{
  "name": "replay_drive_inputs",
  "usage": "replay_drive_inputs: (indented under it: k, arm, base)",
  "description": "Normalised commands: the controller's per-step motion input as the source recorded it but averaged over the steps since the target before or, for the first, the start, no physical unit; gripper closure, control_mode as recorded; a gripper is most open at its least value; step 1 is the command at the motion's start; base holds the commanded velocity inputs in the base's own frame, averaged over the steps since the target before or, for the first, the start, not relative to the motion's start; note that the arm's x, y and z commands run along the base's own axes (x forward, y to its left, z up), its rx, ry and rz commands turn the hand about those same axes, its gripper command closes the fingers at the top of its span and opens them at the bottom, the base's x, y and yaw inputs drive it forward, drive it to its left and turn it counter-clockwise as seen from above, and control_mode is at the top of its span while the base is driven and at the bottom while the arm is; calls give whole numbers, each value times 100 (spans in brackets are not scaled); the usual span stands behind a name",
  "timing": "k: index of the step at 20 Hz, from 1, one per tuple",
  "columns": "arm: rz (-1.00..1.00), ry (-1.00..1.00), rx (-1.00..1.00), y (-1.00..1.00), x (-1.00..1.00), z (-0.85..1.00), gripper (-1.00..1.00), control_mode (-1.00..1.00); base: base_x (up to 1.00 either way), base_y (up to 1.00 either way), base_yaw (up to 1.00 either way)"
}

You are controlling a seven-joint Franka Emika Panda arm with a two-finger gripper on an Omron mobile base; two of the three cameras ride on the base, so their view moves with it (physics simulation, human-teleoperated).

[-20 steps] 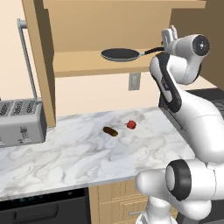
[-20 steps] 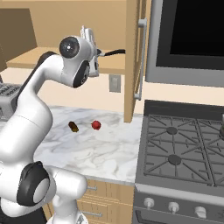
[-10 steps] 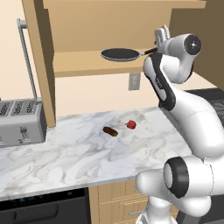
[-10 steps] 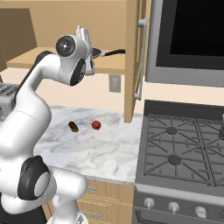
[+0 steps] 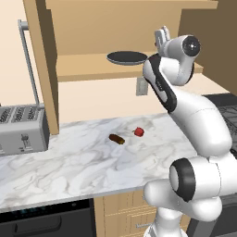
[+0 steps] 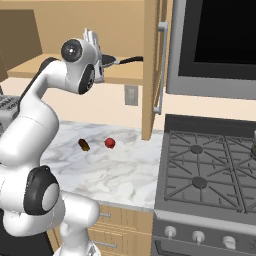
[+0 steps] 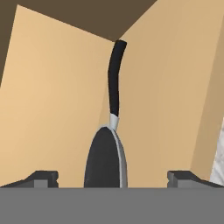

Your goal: Pick the pan from the cabinet and place it on the stove. Then turn on the stove burner for the pan.

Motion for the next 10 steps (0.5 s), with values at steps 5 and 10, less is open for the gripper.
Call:
replay_drive_inputs:
  k: [5, 10]
  arm:
    - [4, 0, 0, 0, 33, -2, -100, -100]
    - [3, 0, -3, 0, 24, -10, -100, -100]
  base:
    - [0, 0, 0]
    - [0, 0, 0]
